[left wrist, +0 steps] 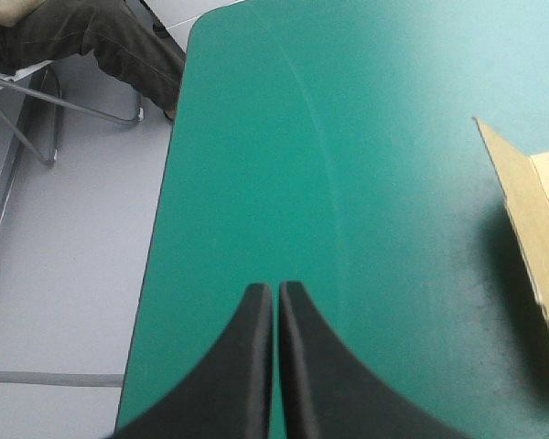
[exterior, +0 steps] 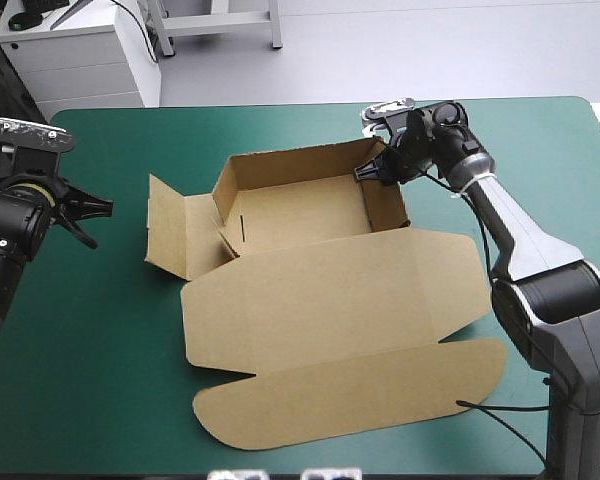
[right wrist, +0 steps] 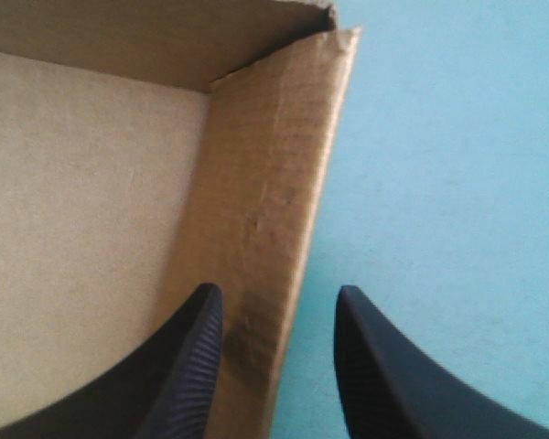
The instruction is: Fold the box
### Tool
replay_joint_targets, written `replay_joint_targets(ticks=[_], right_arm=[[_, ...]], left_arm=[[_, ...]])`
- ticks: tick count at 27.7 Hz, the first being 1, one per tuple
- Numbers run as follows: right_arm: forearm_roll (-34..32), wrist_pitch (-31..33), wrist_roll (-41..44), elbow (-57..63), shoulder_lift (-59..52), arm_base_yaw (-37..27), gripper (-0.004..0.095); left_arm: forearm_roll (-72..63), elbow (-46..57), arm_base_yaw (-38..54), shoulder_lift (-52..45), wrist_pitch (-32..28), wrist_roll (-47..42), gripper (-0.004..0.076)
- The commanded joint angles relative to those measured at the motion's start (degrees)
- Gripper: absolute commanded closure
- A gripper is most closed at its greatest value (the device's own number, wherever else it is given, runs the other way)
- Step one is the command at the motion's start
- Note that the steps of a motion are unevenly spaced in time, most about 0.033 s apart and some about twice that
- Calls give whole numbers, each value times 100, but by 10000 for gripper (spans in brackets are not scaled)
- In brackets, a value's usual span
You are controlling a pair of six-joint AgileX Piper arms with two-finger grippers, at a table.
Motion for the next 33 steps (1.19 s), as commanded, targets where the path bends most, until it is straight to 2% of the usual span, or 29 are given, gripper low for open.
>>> replay_joint_targets(ticks=[1,5,9,17,24,33], right_arm=[[-372,243,-42,-805,-414,-23,467],[-561,749,-42,-1693,-599,-31,467],[-587,1175,333,-1765,-757,-31,467],[-390,1175,415,-1472,-618,-31,469],[-180,1175,415,-1423,-3,-31,476],[62,1175,415,-1410,578,-31,495]], left_arm=[[98,-195,-1,-83,-211,-9,722],[-159,-195,-1,-35,-171,-19,722],[-188,-195,23,62,-166,-101,722],[-1289,-195,759,308,-24,-69,722],[-2617,-195,1344,401,172,588,722],[-2675,-195,1347,401,193,663,722]])
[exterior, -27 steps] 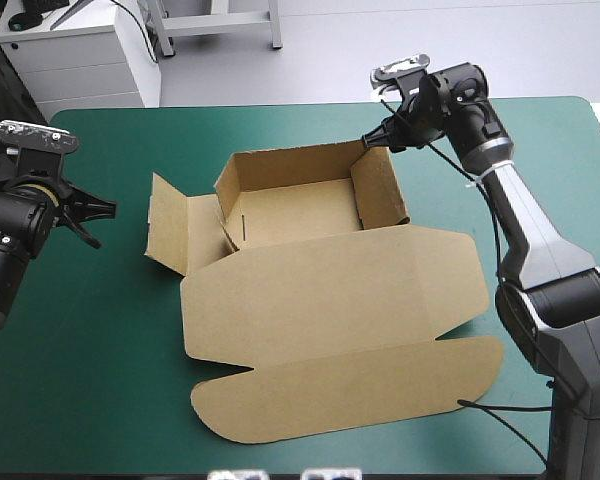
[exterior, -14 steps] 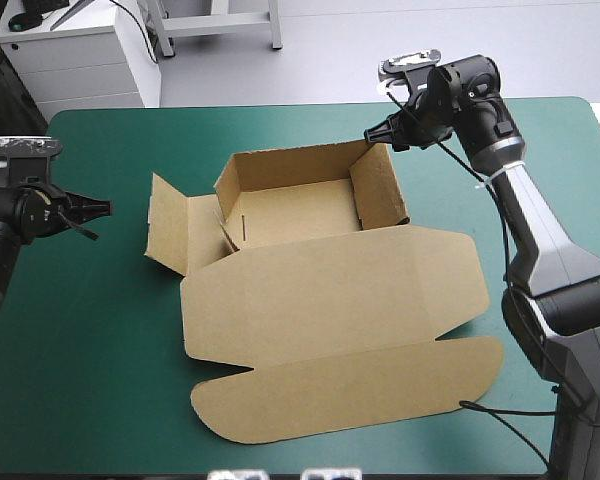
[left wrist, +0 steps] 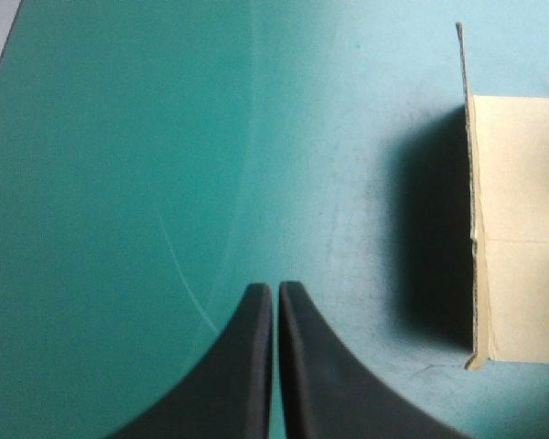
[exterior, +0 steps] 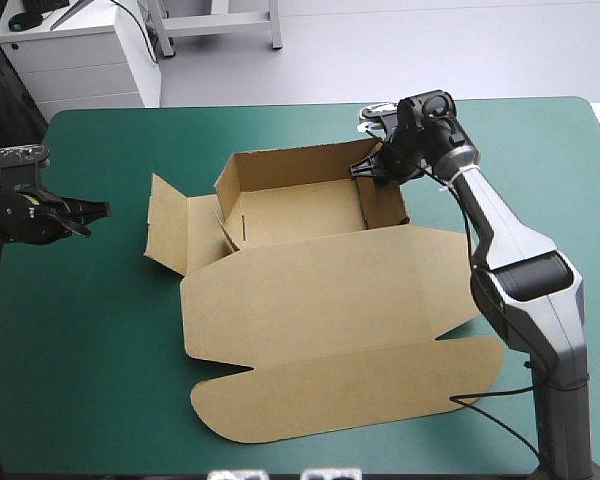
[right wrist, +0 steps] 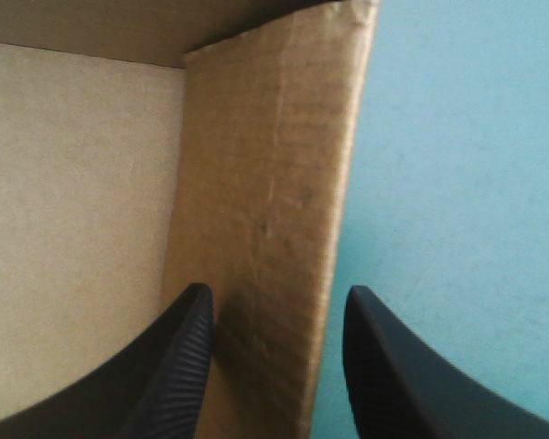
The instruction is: Fold the box
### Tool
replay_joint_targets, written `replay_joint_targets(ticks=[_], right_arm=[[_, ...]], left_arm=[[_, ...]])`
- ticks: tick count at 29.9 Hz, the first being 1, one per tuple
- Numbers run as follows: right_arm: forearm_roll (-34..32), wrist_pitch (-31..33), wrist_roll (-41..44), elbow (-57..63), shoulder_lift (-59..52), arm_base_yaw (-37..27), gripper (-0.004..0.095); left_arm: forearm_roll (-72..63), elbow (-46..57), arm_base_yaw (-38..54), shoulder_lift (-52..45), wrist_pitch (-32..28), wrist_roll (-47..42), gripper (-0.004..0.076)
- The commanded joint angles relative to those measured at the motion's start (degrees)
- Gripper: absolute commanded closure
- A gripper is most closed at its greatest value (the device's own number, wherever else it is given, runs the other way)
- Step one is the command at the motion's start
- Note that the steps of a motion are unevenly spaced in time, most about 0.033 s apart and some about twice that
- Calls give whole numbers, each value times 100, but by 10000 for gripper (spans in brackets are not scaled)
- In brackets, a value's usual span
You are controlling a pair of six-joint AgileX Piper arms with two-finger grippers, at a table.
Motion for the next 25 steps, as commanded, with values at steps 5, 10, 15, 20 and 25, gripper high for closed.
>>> replay_joint_targets(ticks=[5,10,15,20,25], right_arm=[[158,10,-119,-119,-156,-31,672],[256,10,14,-175,-156,-31,919],[337,10,148,-210,-404,-92,927],[900,10,133,-245,-912,-452,927],[1431,10,-67,-245,-1565,-860,927]], left_arm=[[-15,-195,22,-148,-305,47,722],[-15,-195,22,-148,-305,47,722],[-128,-195,281,-125,-517,-121,722],[-1143,-227,1177,-125,-570,128,722],[-2790,-227,1924,-63,-582,899,722]])
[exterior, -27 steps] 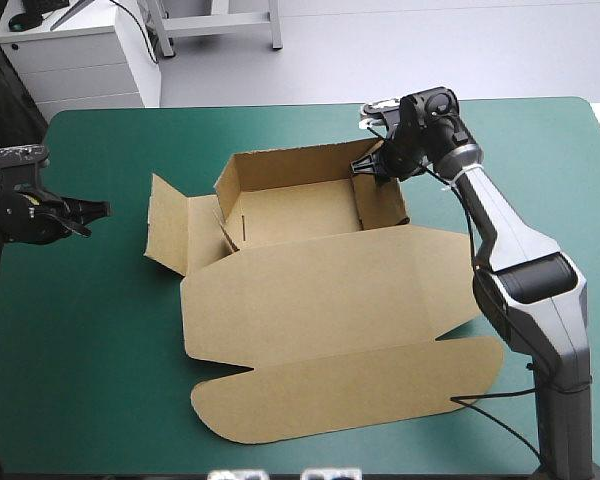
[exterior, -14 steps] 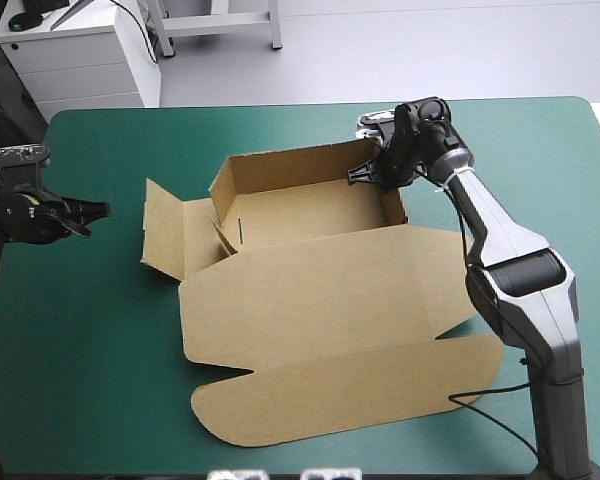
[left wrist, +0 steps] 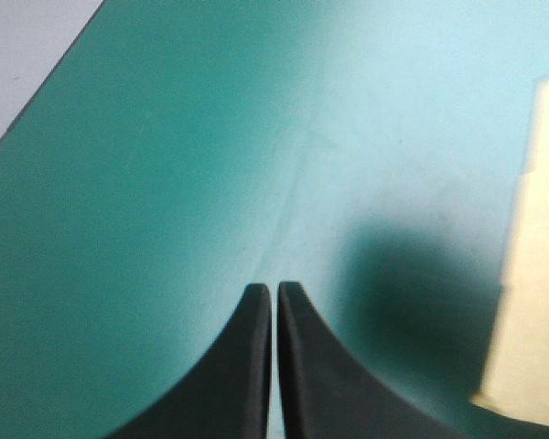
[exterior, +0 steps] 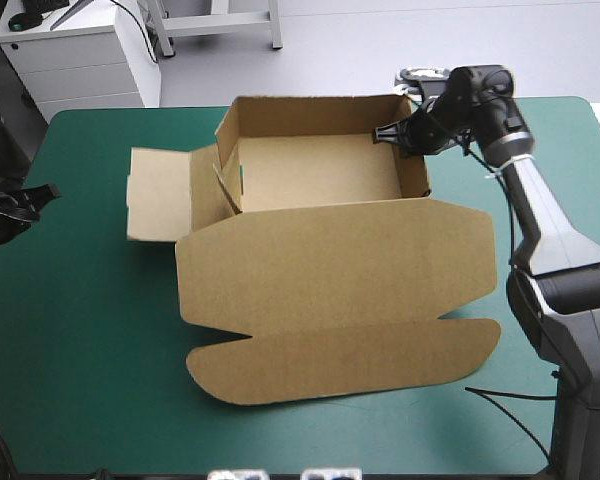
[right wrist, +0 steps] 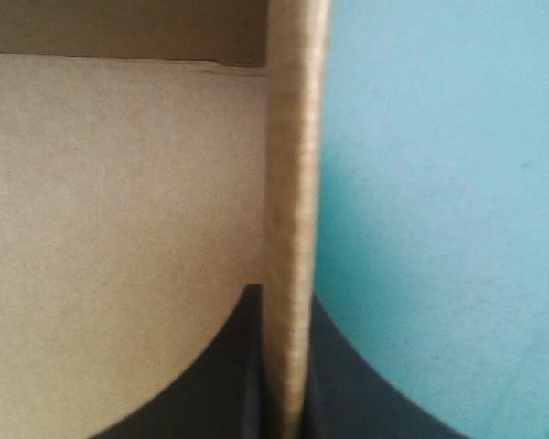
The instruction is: Fold the box
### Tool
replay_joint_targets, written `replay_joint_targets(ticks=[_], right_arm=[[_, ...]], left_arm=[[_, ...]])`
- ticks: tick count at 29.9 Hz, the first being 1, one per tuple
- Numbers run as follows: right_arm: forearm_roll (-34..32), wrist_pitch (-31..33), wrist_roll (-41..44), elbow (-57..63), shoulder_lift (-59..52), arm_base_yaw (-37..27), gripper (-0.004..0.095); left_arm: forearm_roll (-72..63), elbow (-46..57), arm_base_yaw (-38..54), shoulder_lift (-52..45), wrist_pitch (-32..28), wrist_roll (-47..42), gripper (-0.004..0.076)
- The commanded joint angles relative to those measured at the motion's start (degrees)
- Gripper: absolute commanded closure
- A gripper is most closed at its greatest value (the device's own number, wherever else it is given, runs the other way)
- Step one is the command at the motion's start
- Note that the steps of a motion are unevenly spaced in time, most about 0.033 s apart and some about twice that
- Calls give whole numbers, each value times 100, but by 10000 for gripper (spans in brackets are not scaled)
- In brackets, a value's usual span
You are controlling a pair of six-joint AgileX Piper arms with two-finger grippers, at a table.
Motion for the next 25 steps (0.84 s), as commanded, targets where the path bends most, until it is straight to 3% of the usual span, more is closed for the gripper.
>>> replay_joint_targets(ticks=[1,13,25], right_arm=[[558,8,-175,-207,-886,-252,927],[897,8,-317,-207,-2157,-790,927],[1210,8,-317,-186,-2337,-790,927]], left_arm=[[-1407,-196,389,-78,-274,555,722],[-5308,-196,478,615,684,2421,722],[-6396,-210,-568,673,1175,3126,722]])
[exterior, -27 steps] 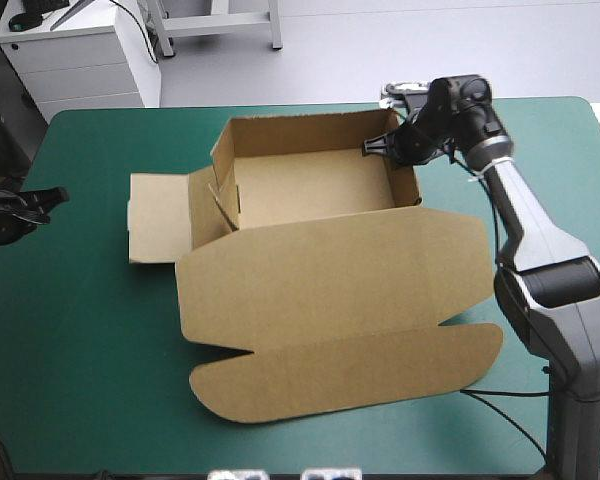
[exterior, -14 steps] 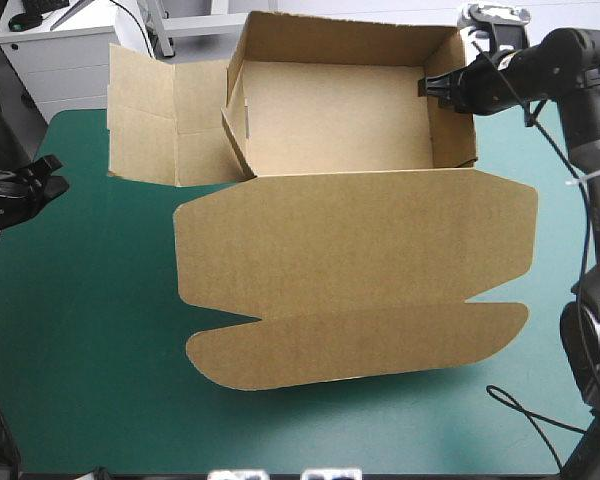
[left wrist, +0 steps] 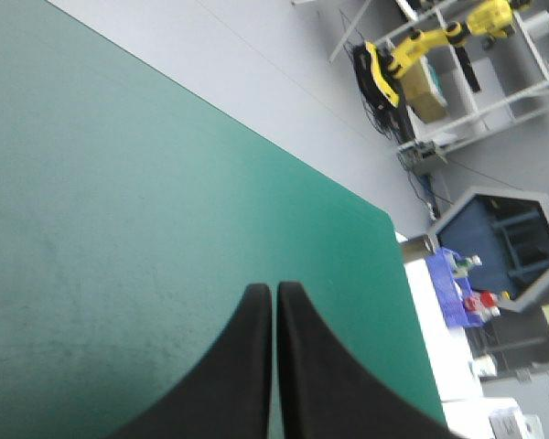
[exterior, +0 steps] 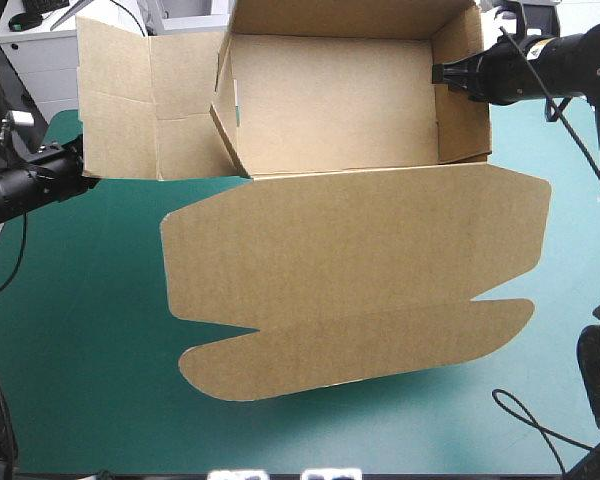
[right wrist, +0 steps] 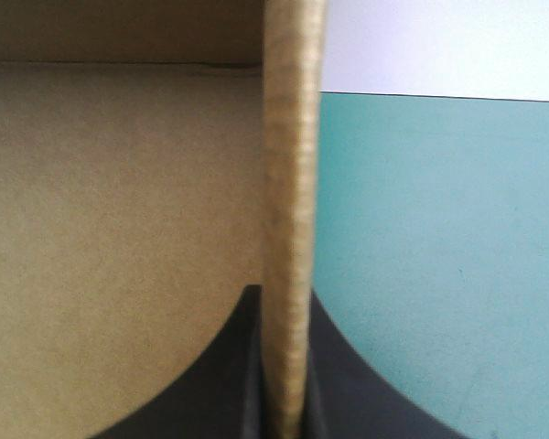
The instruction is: Fold the box
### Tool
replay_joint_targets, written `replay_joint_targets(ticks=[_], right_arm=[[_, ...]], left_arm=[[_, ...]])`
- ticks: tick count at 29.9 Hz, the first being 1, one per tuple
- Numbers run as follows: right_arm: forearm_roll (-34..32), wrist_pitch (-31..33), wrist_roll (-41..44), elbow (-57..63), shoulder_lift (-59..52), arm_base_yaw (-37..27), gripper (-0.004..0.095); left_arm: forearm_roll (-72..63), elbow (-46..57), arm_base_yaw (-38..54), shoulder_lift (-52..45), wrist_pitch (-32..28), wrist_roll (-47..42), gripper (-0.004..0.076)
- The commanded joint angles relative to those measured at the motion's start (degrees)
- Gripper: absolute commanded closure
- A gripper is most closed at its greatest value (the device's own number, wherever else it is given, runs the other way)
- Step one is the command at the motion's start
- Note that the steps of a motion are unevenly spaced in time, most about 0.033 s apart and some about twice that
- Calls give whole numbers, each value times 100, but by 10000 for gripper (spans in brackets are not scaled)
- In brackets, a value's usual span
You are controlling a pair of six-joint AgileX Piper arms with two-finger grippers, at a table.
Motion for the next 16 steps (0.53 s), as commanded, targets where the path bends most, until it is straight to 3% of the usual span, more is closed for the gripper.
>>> replay_joint_targets(ticks=[1,9,16], right_arm=[[257,-20,64,-157,-273,-45,927],[426,-20,64,-140,-91,-33,927],[804,-30,38,15,104,-33,927]], left_arm=[[-805,-203,-263,-207,280,267,722],[-1628,-463,-358,-207,1207,450,731],[-1781,-706,-358,-266,1581,450,731]])
